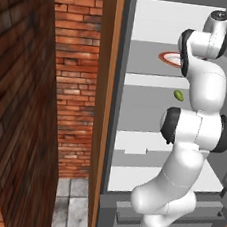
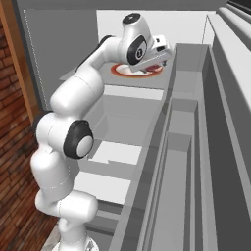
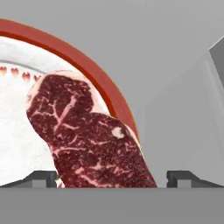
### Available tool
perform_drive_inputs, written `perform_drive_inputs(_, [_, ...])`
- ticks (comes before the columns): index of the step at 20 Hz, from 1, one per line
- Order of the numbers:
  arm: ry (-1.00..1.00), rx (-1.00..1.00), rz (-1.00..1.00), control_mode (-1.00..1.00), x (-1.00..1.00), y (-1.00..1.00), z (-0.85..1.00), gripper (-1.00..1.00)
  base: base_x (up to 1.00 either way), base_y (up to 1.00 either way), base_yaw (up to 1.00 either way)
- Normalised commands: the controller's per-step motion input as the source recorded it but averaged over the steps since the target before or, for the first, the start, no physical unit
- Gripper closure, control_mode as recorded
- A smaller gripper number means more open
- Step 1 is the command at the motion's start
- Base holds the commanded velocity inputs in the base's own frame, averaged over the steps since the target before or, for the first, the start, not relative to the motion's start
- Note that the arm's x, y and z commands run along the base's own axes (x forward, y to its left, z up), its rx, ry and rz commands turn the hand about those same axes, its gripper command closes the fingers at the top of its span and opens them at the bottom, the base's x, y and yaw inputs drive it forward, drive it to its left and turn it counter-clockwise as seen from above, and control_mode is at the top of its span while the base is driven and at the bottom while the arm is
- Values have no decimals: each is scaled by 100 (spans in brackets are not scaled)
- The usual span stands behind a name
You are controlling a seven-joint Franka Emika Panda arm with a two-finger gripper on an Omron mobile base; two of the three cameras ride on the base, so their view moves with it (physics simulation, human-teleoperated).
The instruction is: Retrieve the steak from the fridge and place it on the saucepan with marinade on the stove.
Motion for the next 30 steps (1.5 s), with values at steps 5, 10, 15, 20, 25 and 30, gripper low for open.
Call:
perform_drive_inputs(5, [0,-2,11,-100,-43,-9,0,-100,0,0,0])
perform_drive_inputs(10, [1,-3,11,-100,-25,-2,-6,-100,0,0,0])
perform_drive_inputs(15, [0,0,2,-100,4,0,-6,-100,0,0,0])
perform_drive_inputs(20, [0,0,0,-100,6,4,0,-100,0,0,0])
perform_drive_inputs(25, [0,0,0,-100,20,7,0,-100,0,0,0])
perform_drive_inputs(30, [0,0,-5,-100,14,23,0,-100,0,0,0])
